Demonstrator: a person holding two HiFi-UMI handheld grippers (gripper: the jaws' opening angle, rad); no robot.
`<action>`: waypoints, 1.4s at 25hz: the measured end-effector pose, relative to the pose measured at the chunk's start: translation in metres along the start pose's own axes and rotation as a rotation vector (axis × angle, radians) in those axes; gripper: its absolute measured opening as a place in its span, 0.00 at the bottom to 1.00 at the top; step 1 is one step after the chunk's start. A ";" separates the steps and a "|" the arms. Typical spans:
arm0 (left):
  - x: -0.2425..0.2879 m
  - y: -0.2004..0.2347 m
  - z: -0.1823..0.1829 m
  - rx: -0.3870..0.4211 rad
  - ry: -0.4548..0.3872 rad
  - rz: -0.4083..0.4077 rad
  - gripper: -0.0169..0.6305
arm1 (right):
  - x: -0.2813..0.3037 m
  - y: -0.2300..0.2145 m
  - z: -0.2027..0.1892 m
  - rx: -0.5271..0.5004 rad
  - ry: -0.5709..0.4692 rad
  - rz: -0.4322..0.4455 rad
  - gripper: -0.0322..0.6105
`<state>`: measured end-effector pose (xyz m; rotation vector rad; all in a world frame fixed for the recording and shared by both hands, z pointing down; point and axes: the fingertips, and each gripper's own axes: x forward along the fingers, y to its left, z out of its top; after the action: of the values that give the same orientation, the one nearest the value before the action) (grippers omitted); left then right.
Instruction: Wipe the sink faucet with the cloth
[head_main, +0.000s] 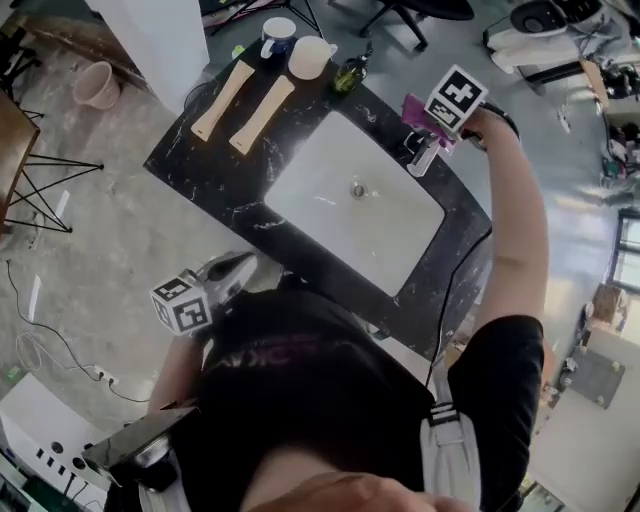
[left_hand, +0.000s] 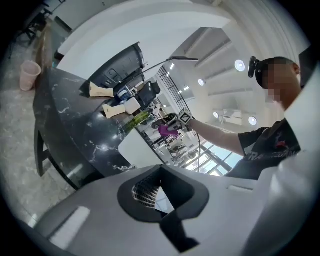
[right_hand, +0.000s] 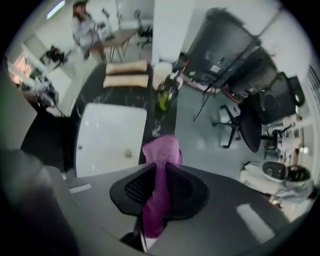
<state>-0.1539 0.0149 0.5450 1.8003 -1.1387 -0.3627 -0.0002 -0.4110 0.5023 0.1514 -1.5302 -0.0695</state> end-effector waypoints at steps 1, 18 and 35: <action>-0.005 0.005 -0.001 -0.013 -0.017 0.018 0.03 | 0.020 0.000 -0.003 -0.094 0.142 -0.010 0.15; -0.044 0.032 0.000 -0.071 -0.084 0.182 0.03 | 0.126 -0.003 -0.031 -0.188 0.524 0.178 0.15; 0.022 0.000 -0.012 0.016 0.081 0.268 0.03 | 0.078 -0.089 -0.082 0.953 -1.054 0.784 0.15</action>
<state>-0.1343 0.0037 0.5563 1.6348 -1.3079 -0.1217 0.0892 -0.5058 0.5642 0.2757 -2.4466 1.4145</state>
